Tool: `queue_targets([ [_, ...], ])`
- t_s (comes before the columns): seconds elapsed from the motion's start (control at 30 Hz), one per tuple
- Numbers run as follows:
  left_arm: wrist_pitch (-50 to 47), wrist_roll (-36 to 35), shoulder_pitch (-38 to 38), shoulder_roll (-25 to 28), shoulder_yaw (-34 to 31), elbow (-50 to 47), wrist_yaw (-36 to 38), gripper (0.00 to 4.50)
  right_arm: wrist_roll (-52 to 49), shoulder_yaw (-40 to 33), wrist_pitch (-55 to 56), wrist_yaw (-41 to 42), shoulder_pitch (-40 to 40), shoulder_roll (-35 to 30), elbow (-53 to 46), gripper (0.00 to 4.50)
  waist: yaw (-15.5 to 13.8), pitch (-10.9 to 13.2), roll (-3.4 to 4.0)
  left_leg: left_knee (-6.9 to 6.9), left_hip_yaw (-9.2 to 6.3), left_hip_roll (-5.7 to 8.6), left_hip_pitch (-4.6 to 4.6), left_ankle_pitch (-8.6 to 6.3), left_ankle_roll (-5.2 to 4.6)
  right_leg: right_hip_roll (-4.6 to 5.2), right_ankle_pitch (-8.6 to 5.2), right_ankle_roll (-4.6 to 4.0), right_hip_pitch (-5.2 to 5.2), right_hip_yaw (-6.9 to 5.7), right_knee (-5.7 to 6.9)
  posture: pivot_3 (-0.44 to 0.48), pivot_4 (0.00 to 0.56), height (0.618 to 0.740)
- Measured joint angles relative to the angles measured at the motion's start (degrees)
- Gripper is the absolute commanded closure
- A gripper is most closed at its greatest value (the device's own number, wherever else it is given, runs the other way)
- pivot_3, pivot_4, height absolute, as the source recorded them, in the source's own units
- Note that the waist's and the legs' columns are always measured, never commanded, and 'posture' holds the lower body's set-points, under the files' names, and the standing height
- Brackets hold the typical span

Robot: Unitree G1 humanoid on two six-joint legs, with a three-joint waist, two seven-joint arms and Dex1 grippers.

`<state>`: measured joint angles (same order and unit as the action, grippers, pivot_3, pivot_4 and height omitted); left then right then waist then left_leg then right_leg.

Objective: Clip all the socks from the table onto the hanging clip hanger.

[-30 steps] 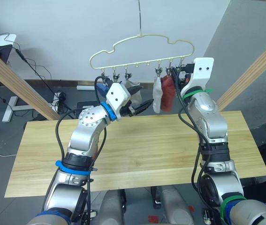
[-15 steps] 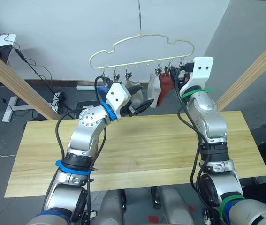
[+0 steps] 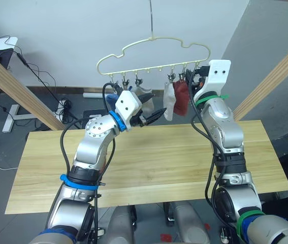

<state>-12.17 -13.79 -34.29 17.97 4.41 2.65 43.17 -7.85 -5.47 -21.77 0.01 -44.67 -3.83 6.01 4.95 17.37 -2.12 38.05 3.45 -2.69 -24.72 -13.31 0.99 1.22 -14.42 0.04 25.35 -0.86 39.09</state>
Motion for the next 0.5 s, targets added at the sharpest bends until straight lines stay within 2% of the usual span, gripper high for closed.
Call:
queue_targets([
  [0.03, 0.00, 0.01, 0.00, 0.00, 0.02, 0.00, 0.00, 1.03, -0.01, 0.01, 0.00, 0.03, 0.00, 0.03, 0.00, 3.40, 0.00, 0.00, 0.00, 0.00, 0.00, 0.00, 0.00, 0.00, 0.00, 0.00, 0.00, 0.00, 0.00, 0.00, 0.00, -0.162, 0.254, 0.740],
  [0.13, 0.00, 0.03, 0.07, 0.00, 0.13, 0.00, 0.00, 1.03, 0.00, 0.04, 0.00, 0.22, 0.00, 0.06, 0.00, 4.35, 0.00, 0.00, 0.00, 0.00, 0.00, 0.00, 0.00, 0.00, 0.00, 0.00, 0.00, 0.00, 0.00, 0.00, 0.01, -0.165, 0.248, 0.740],
  [0.5, -0.26, 0.17, 4.25, 1.12, 0.22, -1.31, -0.15, 1.03, 0.05, 0.41, 0.01, 1.22, 0.00, -0.17, 0.00, 4.38, -0.05, -0.02, 0.01, 0.03, 0.00, 0.00, 0.00, 0.00, 0.00, 0.01, 0.01, -0.01, 0.00, -0.01, 0.03, -0.160, 0.243, 0.740],
])
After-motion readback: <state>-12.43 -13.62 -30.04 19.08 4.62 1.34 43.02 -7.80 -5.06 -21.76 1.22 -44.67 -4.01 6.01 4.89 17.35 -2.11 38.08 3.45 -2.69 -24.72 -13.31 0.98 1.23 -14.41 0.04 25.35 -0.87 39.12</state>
